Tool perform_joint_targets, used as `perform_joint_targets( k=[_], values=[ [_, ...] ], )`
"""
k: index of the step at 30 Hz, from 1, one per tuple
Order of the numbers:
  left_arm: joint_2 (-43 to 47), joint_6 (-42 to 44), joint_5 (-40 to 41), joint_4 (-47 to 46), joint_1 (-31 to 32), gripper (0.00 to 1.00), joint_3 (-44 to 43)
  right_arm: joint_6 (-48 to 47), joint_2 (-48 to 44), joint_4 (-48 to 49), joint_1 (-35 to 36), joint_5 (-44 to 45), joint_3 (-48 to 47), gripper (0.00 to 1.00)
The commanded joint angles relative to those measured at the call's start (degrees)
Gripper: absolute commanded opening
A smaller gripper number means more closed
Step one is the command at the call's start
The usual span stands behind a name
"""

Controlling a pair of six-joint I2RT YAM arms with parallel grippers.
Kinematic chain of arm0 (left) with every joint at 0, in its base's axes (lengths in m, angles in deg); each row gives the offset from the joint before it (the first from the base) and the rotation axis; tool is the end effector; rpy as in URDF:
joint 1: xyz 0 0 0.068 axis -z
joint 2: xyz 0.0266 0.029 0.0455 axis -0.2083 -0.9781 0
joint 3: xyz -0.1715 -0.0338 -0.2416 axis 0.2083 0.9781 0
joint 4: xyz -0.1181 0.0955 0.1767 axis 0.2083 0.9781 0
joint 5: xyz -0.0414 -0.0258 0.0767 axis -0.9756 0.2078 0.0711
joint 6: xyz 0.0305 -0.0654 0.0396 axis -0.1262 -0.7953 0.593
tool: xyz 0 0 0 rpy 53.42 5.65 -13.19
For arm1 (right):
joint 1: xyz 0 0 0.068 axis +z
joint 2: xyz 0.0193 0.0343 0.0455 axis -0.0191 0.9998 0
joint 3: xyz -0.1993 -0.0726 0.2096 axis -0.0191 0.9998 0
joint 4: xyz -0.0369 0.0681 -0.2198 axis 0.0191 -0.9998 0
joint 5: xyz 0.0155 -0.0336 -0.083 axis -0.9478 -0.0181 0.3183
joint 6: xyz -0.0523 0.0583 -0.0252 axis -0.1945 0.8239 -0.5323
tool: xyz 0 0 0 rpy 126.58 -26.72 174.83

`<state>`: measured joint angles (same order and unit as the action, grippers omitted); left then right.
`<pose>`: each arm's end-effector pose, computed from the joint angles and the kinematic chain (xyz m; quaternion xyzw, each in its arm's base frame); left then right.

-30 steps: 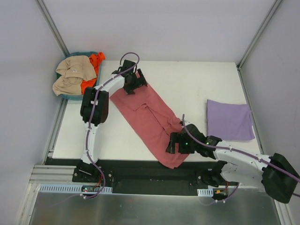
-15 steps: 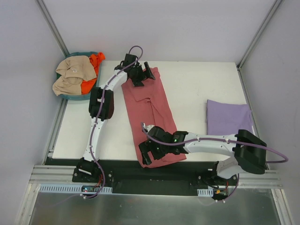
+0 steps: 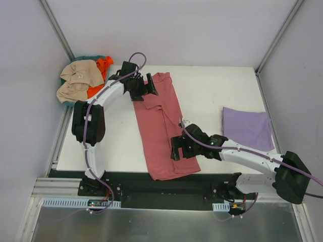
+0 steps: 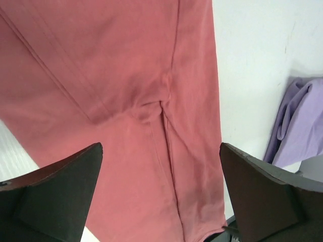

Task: Fold and stack the t-shirts
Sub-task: Rotate the tshirt 90 degrees

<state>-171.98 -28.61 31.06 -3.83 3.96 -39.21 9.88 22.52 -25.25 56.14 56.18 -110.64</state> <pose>0.4439 -0.1555 0.2589 -0.0372 0.9022 -0.3186 0.2886 0.1275 0.1975 0.2370 -0.2956 0.8777 0.2329 0.2966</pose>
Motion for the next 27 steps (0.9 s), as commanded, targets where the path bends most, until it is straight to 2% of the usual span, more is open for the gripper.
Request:
perform_joint_targets(
  k=[1,4,6,11,13,19,22,27],
  values=[
    [2.33,0.6,2.51,-1.69,1.33,0.99,8.26,-0.54,1.71,-0.8,-3.35,0.28,2.42,0.96],
    [-1.71,-0.11,1.81,-1.87,1.15,0.99,7.49,-0.37,4.78,0.7,-3.53,-3.84,2.34,0.96],
    [-5.13,-0.72,3.99,-1.96,0.98,0.99,4.51,0.42,7.24,1.58,-3.53,-5.17,2.34,0.96],
    [-14.97,-2.21,0.22,0.14,-1.13,0.99,-5.68,2.01,12.25,6.41,-3.53,-11.66,2.6,0.96],
    [-19.1,-1.69,-1.7,1.55,-1.83,0.99,-10.86,1.66,13.93,7.73,-2.92,-14.39,2.16,0.96],
    [-32.82,-3.44,-9.0,6.12,-3.24,0.99,-31.24,0.34,18.05,9.22,-0.98,-15.01,-0.21,0.96],
    [-35.29,-4.32,-9.45,6.39,-3.33,0.99,-36.19,-0.19,19.64,8.88,-0.98,-13.44,-1.7,0.96],
    [-31.36,-3.28,-8.39,6.39,-3.42,0.99,-34.36,-3.79,17.11,5.81,-1.69,-12.12,-4.6,0.96]
  ],
)
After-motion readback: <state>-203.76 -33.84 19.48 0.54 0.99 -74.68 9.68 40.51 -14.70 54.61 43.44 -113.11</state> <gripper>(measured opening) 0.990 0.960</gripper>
